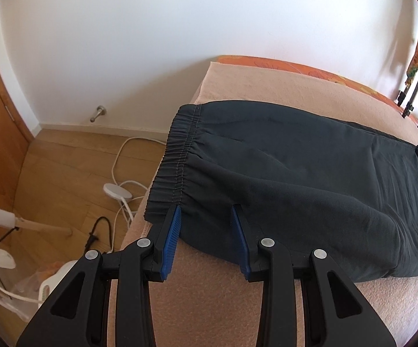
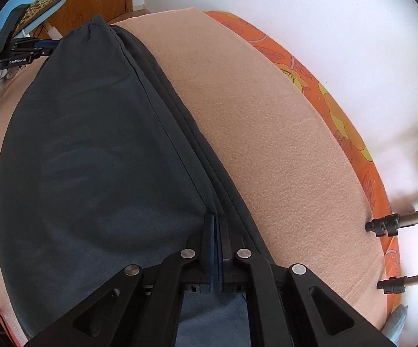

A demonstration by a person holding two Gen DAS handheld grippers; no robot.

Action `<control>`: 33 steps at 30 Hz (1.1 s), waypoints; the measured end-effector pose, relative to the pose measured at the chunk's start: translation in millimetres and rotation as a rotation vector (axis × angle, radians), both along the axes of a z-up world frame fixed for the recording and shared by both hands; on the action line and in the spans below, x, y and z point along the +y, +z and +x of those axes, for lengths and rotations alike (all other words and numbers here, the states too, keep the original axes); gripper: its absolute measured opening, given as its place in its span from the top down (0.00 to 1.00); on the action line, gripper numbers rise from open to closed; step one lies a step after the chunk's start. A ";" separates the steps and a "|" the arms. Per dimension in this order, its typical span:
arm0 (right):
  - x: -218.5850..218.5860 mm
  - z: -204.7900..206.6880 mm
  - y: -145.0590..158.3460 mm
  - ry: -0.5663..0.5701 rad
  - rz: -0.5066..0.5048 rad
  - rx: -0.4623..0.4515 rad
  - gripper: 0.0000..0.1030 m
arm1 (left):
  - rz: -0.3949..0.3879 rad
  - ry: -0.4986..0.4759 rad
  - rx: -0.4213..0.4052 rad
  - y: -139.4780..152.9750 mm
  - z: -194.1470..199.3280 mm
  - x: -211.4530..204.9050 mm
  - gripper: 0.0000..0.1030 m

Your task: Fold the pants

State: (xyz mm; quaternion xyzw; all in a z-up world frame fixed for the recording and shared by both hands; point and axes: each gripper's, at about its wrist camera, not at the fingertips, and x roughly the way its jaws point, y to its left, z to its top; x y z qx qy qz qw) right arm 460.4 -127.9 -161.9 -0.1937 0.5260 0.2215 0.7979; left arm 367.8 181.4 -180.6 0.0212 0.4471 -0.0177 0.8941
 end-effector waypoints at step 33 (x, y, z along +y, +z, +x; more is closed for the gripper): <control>-244.8 -166.2 34.8 -0.459 0.048 -0.016 0.53 | -0.196 -0.808 0.069 67.8 -93.0 -343.9 0.67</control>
